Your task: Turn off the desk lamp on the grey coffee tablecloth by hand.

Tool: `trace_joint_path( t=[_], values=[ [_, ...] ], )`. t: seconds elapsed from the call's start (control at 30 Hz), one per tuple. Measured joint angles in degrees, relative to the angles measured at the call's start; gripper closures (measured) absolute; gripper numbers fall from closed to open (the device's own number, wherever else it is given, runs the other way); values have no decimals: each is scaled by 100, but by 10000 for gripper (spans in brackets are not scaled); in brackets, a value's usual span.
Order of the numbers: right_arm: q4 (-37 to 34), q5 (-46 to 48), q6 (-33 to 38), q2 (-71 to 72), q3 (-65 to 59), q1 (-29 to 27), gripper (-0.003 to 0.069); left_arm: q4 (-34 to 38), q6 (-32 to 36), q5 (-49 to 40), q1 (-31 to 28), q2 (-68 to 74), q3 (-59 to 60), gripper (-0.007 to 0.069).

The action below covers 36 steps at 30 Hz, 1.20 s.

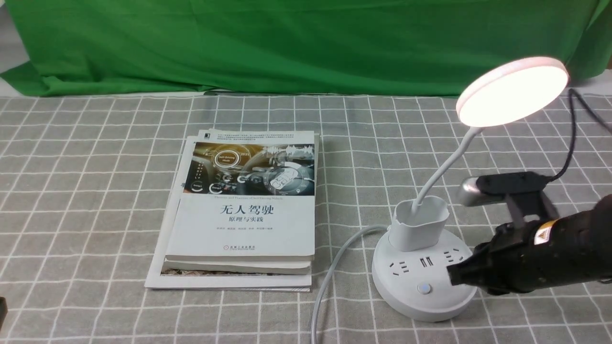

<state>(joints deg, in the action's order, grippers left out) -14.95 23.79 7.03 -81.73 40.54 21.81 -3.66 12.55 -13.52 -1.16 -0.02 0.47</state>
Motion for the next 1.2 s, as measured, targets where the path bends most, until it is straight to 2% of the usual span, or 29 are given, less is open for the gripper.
trace_joint_path(
  t=[0.23,0.4,0.57,0.77,1.03,1.2],
  values=[
    [-99,42,19,709,0,-40,621,0,5,0,0,2,0,604],
    [-137,-51,69,360,0,103,621,0,-1,0,0,0,0,604],
    [-136,-464,165,-651,0,176,620,0,-1,0,0,2,0,604],
    [-142,-487,166,-713,40,180,617,0,-1,0,0,0,0,604],
    [-115,-304,161,449,5,109,617,0,-1,0,0,0,0,604],
    [72,525,87,1254,-10,-464,616,0,-1,0,0,2,0,604]
  ],
)
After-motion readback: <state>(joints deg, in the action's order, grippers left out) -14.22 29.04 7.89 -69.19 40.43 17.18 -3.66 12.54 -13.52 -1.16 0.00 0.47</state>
